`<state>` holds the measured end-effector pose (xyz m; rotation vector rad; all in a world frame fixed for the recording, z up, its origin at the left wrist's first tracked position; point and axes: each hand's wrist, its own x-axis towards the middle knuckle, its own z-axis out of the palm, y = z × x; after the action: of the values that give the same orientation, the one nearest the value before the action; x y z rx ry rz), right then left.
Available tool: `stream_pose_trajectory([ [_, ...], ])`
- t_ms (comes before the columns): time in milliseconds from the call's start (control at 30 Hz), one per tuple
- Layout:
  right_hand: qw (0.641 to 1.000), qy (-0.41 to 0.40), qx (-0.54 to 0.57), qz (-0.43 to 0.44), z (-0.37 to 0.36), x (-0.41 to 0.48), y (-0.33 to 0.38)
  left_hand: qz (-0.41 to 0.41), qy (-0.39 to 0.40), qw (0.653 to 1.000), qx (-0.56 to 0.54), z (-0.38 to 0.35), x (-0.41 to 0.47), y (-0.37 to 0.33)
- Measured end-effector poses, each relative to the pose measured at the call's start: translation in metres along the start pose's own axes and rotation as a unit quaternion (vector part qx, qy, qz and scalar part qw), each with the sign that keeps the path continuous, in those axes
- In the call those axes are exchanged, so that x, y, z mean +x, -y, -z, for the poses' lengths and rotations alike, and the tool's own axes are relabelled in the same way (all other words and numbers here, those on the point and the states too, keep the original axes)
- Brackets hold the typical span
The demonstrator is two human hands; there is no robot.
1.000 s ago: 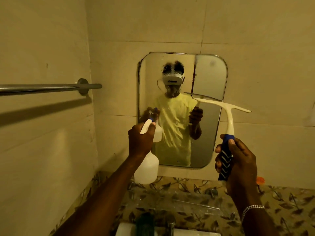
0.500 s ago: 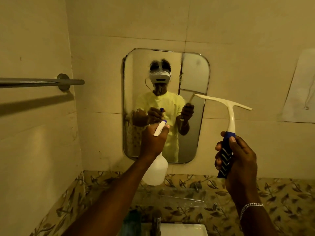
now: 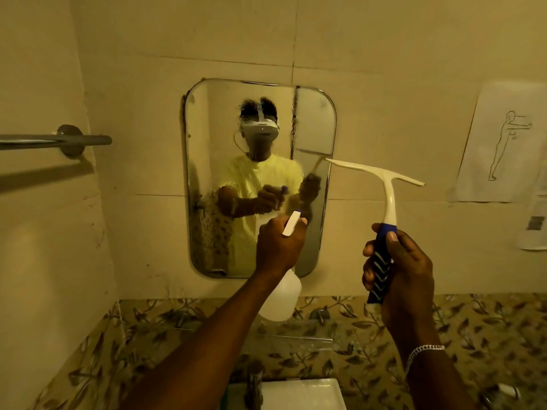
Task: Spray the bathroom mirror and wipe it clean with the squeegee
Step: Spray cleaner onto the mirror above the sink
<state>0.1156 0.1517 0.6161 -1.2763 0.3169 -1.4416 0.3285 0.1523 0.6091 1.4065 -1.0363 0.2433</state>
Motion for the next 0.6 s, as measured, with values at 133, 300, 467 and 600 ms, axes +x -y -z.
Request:
stream_pose_trajectory([
  [133,1.000,0.003,0.003,0.000,-0.001,-0.001,-0.001,-0.009,0.009,1.000,0.004,-0.002,-0.009,0.003],
  [300,1.000,0.011,0.003,-0.002,-0.003,-0.003,-0.004,0.019,0.022,0.999,0.019,0.004,-0.019,0.022],
  [467,1.000,0.015,0.013,-0.018,-0.011,-0.007,-0.012,0.041,0.039,0.998,0.022,0.013,-0.035,0.042],
  [600,0.999,0.015,0.019,-0.028,-0.021,-0.012,-0.019,0.049,0.055,0.997,0.026,0.019,-0.051,0.050],
])
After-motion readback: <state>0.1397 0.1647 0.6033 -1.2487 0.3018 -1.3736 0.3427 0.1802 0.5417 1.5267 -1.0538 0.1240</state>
